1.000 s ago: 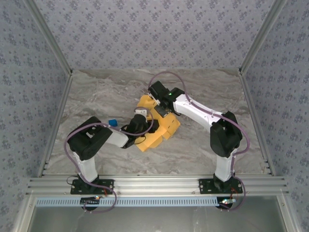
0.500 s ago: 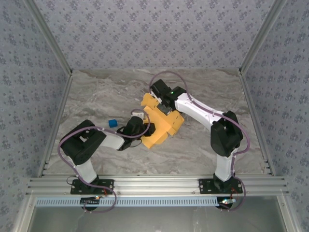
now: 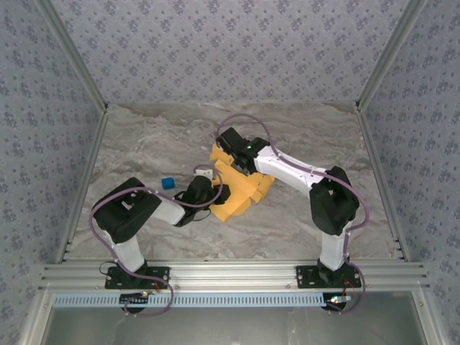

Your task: Fold the paper box

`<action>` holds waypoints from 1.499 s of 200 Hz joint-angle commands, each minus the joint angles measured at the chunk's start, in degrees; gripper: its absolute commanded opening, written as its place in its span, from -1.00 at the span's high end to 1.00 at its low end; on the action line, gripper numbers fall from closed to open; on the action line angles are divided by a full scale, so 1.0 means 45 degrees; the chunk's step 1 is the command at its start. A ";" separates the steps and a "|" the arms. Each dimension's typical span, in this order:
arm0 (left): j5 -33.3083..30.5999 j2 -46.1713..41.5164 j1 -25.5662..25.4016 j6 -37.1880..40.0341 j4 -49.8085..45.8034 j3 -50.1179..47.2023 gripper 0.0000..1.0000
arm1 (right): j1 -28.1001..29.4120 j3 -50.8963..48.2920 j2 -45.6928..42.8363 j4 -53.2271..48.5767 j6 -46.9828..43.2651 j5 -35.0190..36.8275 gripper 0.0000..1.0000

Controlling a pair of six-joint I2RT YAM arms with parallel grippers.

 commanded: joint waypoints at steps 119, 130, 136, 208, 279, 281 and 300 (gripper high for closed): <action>0.0066 -0.0034 0.0178 -0.0399 0.0635 -0.0230 0.35 | 0.1268 -0.2843 -0.0679 0.4655 -0.2023 0.3236 1.00; 0.0034 -0.0247 0.0226 -0.0336 0.0537 -0.0285 0.31 | 0.1274 -0.2982 -0.0743 0.4927 -0.2196 0.3330 1.00; 0.0039 -0.0346 0.0268 -0.0319 0.0487 -0.0334 0.29 | 0.1249 -0.3078 -0.0785 0.5068 -0.2336 0.3407 1.00; -0.0033 -0.2700 0.0900 0.0680 -0.1088 -0.1142 0.10 | 0.0781 -0.3873 -0.1480 0.6769 -0.3742 0.2921 1.00; 0.1234 -0.5879 0.3209 0.2031 -0.4574 -0.0890 -0.08 | 0.0343 -0.5136 -0.1821 0.8684 -0.5472 0.2085 1.00; 0.1345 -0.5911 0.3302 0.2068 -0.4679 -0.0814 -0.09 | 0.0322 -0.5152 -0.1831 0.8681 -0.5494 0.2018 1.00; 0.2363 -0.6063 0.3866 0.2319 -0.5333 -0.0244 -0.09 | 0.0120 -0.5254 -0.2099 0.8605 -0.5649 0.1391 1.00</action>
